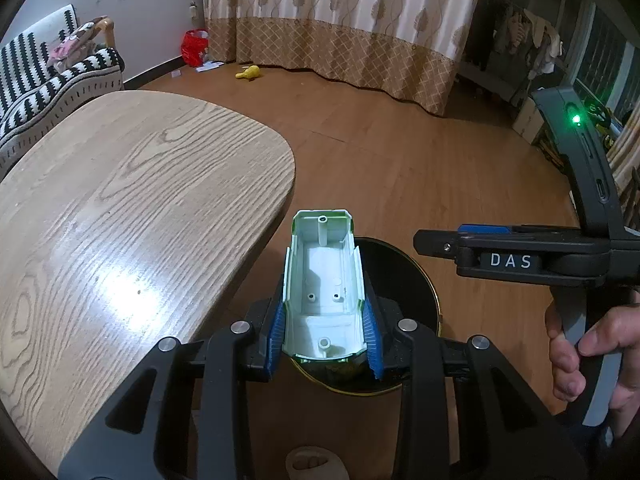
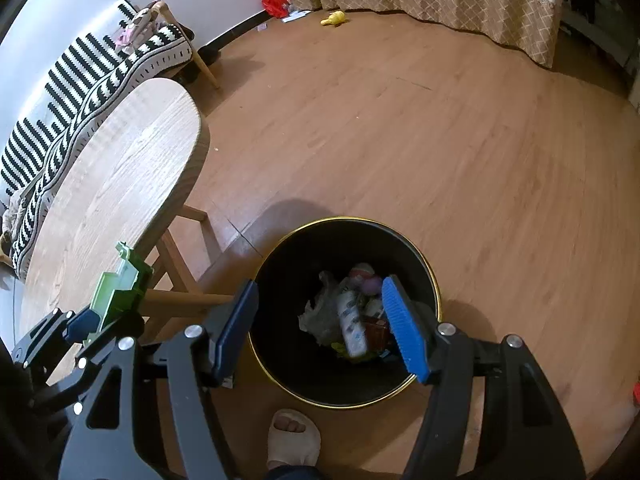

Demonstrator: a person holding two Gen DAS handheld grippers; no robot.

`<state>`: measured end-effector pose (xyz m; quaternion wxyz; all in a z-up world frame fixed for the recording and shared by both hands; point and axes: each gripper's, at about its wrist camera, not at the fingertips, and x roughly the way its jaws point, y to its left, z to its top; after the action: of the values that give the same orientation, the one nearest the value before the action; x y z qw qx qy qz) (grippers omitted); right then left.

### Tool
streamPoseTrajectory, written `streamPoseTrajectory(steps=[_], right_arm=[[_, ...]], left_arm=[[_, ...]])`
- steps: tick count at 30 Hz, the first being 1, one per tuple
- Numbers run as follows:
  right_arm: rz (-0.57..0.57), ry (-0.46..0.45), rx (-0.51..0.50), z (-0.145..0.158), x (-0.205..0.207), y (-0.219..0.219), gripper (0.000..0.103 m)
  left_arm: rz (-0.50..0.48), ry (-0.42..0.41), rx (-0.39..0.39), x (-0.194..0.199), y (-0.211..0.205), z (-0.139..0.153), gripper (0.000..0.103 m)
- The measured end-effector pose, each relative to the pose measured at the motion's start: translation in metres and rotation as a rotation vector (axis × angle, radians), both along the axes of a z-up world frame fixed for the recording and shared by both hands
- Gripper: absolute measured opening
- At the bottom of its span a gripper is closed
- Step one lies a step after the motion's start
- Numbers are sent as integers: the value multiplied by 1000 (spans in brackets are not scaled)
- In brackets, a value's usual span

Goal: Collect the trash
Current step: 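Open the right tool to drop the blister pack, then open the left tool to drop the shell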

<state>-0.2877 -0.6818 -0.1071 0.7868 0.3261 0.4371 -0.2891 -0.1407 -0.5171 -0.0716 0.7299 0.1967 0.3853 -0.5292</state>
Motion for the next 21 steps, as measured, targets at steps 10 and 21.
streamPoseTrajectory(steps=[10, 21], right_arm=[[-99, 1, -36, 8, -16, -11, 86], [-312, -77, -3, 12, -64, -39, 89]], left_arm=[[-21, 58, 9, -3, -11, -11, 32], [-106, 118, 13, -19, -32, -28, 32]])
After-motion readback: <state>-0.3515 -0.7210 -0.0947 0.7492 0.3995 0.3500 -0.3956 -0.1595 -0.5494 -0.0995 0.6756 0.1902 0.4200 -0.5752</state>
